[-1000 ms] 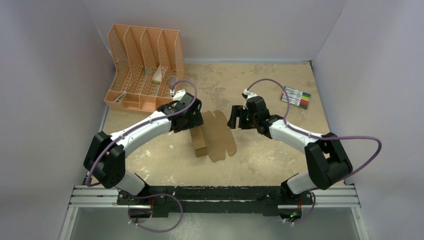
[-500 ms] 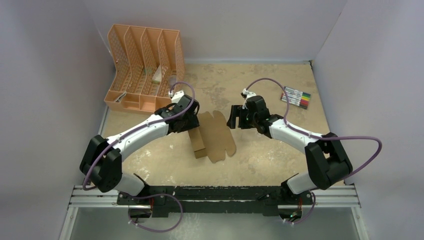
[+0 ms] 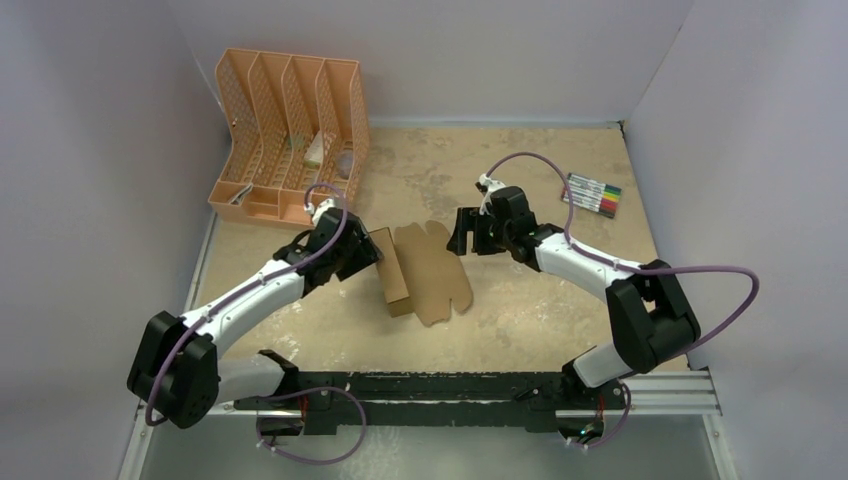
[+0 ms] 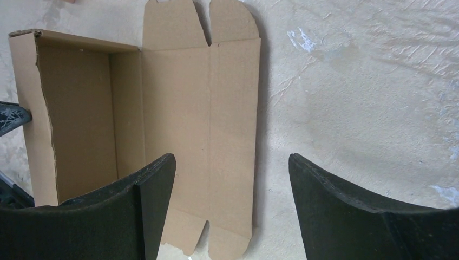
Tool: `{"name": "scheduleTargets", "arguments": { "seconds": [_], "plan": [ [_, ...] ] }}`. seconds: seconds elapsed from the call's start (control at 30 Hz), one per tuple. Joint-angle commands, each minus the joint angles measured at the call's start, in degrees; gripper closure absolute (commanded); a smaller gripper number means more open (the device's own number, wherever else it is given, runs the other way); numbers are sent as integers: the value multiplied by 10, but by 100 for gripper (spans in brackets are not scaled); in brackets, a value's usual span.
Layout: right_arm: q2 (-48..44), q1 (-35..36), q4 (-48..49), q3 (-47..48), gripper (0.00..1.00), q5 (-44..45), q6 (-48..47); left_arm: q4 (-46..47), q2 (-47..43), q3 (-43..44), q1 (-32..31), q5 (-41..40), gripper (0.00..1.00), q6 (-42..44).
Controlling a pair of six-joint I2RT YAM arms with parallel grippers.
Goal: Fold the paper box
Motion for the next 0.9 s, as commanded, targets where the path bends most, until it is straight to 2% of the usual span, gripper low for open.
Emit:
{"name": "scheduleTargets", "arguments": {
  "seconds": [0.0,0.13,0.27,0.5,0.7,0.87],
  "plan": [
    [-1,-2,-8,27,21,-9,-4,12,-7,30,3,12,36,0],
    [-1,-3,-11,29,20,1,-5,-48,14,104,-8,-27,23,17],
    [0,-2,-9,26,20,3,-4,-92,50,154,-29,-64,19,11],
    [-6,-4,-7,20,20,9,-7,-184,137,230,-64,-134,18,18],
    [-9,-6,-1,15,20,2,-10,-181,166,234,-68,-126,19,26],
    [-6,-9,1,17,20,-1,-13,-147,177,218,-68,-97,28,18]
  ]
}}
